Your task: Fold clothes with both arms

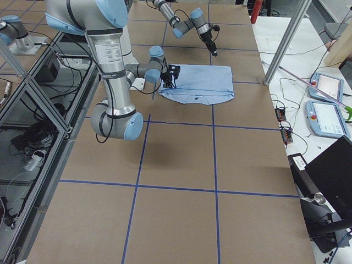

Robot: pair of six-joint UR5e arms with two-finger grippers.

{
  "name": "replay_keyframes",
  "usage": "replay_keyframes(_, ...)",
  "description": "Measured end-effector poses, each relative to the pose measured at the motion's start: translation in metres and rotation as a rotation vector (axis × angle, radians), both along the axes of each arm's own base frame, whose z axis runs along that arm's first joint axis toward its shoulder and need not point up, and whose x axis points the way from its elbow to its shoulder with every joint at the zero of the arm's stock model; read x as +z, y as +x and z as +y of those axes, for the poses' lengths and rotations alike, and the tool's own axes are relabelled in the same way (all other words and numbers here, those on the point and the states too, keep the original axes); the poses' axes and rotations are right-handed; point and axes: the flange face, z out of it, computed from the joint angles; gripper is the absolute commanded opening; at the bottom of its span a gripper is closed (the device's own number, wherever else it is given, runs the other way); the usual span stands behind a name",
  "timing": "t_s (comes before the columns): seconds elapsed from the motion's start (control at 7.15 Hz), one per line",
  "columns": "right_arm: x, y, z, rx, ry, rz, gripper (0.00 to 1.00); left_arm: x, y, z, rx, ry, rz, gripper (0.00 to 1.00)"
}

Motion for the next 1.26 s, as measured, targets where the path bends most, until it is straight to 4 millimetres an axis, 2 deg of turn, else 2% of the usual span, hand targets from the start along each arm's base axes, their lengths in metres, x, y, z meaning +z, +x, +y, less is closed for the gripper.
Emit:
replay_keyframes(0.14, 0.0056, 0.0045, 0.0020, 0.001, -0.002, 0.007, 0.00, 0.0000, -0.0002, 0.0001, 0.000, -0.001, 0.001, 0.55)
replay_keyframes(0.28, 0.0080, 0.0054, 0.0041, 0.002, -0.007, 0.010, 0.40, 0.0000, -0.0004, 0.0003, -0.001, -0.002, 0.002, 0.55)
replay_keyframes(0.42, 0.0083, 0.0046, 0.0059, 0.006, -0.015, 0.009, 0.61, 0.0000, -0.0005, 0.0004, -0.001, -0.002, 0.002, 0.55)
replay_keyframes(0.56, 0.0073, 0.0042, 0.0065, 0.009, -0.019, 0.006, 0.67, 0.0002, -0.0005, 0.0004, -0.001, -0.003, 0.002, 0.55)
replay_keyframes(0.84, 0.0066, 0.0047, 0.0065, 0.023, -0.034, -0.001, 0.67, -0.0004, -0.0006, 0.0005, -0.004, -0.010, 0.009, 0.55)
replay_keyframes(1.26, 0.0072, 0.0019, 0.0094, 0.148, -0.183, -0.046, 0.70, -0.0026, -0.0014, 0.0011, -0.006, -0.012, 0.015, 0.55)
